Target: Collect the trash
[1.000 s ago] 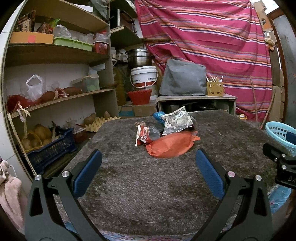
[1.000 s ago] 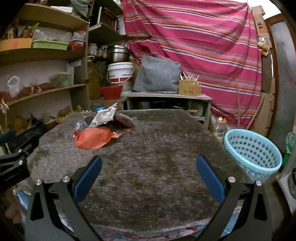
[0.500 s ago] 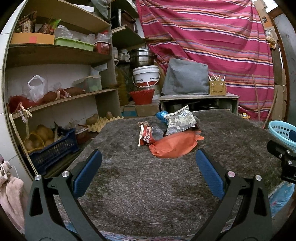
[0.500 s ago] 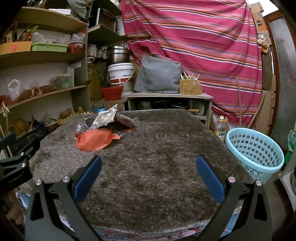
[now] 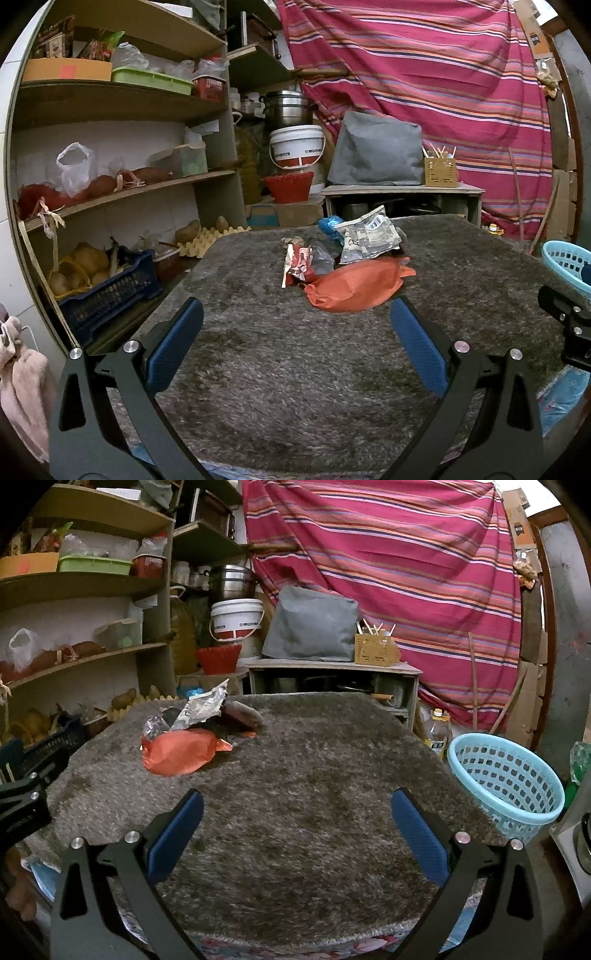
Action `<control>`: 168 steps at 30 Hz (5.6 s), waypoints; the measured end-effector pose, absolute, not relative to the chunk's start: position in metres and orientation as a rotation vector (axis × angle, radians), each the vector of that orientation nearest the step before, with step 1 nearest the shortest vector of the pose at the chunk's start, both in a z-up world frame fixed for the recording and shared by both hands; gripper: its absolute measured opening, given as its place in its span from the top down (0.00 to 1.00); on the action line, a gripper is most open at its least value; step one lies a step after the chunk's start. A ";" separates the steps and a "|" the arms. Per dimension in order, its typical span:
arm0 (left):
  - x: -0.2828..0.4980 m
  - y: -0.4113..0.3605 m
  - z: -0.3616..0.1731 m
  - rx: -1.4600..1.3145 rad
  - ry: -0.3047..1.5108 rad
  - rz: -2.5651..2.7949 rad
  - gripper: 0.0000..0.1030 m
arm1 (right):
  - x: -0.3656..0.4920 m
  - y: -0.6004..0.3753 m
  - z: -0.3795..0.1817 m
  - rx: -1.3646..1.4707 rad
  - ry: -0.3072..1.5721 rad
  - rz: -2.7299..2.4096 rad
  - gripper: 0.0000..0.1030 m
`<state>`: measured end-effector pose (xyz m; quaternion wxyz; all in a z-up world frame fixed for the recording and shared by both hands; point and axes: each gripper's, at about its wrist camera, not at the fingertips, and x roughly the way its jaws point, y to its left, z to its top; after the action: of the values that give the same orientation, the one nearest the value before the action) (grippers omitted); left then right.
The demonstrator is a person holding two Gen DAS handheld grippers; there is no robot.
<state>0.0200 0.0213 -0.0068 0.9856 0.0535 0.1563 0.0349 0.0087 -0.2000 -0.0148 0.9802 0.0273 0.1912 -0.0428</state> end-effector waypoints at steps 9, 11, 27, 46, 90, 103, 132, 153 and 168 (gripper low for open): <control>0.020 0.022 -0.007 0.106 0.316 0.069 0.05 | 0.011 -0.200 -0.018 0.051 0.397 -0.091 0.04; 0.020 0.022 -0.007 0.113 0.313 0.074 0.05 | 0.011 -0.200 -0.018 0.048 0.394 -0.092 0.04; 0.021 0.023 -0.006 0.110 0.319 0.072 0.05 | 0.012 -0.201 -0.018 0.047 0.385 -0.093 0.04; 0.089 0.030 0.011 0.088 0.422 0.033 0.05 | 0.066 -0.215 0.020 -0.038 0.436 -0.081 0.03; 0.295 0.044 -0.040 0.030 0.758 0.082 0.50 | 0.178 -0.265 -0.019 0.029 0.600 -0.231 0.03; 0.289 0.076 -0.030 0.009 0.749 0.082 0.86 | 0.187 -0.233 -0.028 0.010 0.627 -0.175 0.03; 0.274 0.140 -0.003 -0.005 0.636 0.126 0.86 | 0.280 -0.105 -0.014 -0.006 0.711 0.082 0.72; 0.245 0.063 0.048 0.075 0.514 0.004 0.87 | 0.203 -0.235 0.044 0.109 0.532 0.115 0.97; 0.233 -0.092 0.049 0.120 0.511 -0.216 0.87 | 0.149 -0.379 0.038 0.184 0.483 -0.072 0.97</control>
<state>0.2325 -0.0919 0.0488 0.9600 0.0591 0.2520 -0.1065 0.1489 -0.3792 0.0385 0.9662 0.0907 0.2386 -0.0355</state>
